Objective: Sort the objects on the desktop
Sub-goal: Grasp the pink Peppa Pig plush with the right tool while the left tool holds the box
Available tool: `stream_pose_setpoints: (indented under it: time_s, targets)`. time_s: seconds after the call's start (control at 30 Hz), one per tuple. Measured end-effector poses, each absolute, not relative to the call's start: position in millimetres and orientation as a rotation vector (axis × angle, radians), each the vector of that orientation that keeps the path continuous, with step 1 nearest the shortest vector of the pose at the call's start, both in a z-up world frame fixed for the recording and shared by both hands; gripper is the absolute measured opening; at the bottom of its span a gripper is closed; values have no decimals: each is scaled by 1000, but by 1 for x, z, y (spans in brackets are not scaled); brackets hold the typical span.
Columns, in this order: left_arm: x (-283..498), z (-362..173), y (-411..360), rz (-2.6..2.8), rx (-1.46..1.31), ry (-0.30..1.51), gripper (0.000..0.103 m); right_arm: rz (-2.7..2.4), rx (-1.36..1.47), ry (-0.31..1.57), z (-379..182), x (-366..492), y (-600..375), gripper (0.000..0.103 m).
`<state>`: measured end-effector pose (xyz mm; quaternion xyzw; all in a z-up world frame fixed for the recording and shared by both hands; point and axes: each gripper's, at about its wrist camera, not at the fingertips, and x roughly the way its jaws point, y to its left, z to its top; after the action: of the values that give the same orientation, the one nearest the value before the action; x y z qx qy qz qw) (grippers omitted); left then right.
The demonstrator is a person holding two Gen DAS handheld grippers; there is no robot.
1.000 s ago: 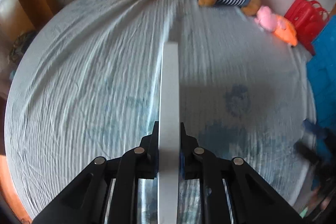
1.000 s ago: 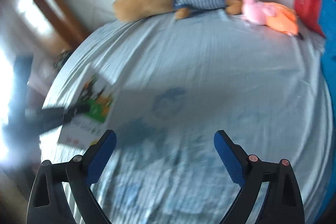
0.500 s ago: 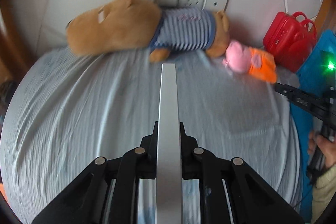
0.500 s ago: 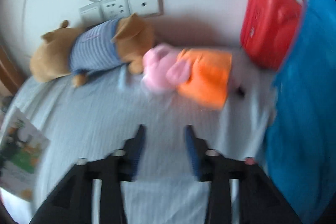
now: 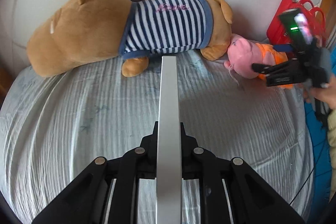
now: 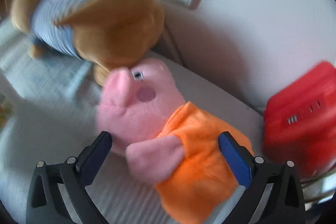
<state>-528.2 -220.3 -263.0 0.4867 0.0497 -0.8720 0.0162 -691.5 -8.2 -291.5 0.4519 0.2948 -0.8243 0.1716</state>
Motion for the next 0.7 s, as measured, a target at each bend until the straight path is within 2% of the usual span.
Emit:
stream_pose_setpoints:
  time_s: [0.17, 0.23, 0.27, 0.4, 0.43, 0.5, 0.53, 0.57, 0.6, 0.7]
  targets:
    - [-536, -267, -218, -2712, 1512, 151, 13, -2332, 1209, 738, -295, -707, -1, 103]
    - [-537, -271, -218, -2703, 1520, 161, 13, -2335, 1231, 753, -295, -701, -2, 103]
    - [-537, -272, -218, -2699, 1525, 166, 13, -2332, 1246, 783, -296, -696, -5, 103]
    - [-538, -278, -220, -2685, 1541, 180, 13, -2289, 1212, 1145, -319, -679, -20, 103]
    - [-538, -279, -220, -2683, 1545, 181, 13, -2338, 1194, 1177, -324, -686, -18, 103]
    - [-536, -280, -220, -2684, 1550, 184, 13, -2453, 1265, 1011, -319, -710, -6, 103]
    - [-536, -280, -220, -2683, 1551, 181, 13, -2513, 1313, 934, -315, -721, 2, 100]
    - [-535, -280, -221, -2682, 1548, 176, 13, -2560, 1353, 858, -308, -726, 9, 86]
    - [-535, -280, -222, -2684, 1546, 177, 13, -2601, 1353, 761, -295, -725, 16, 84]
    - [-536, -279, -224, -2676, 1540, 195, 13, -2629, 1308, 628, -269, -703, 25, 79]
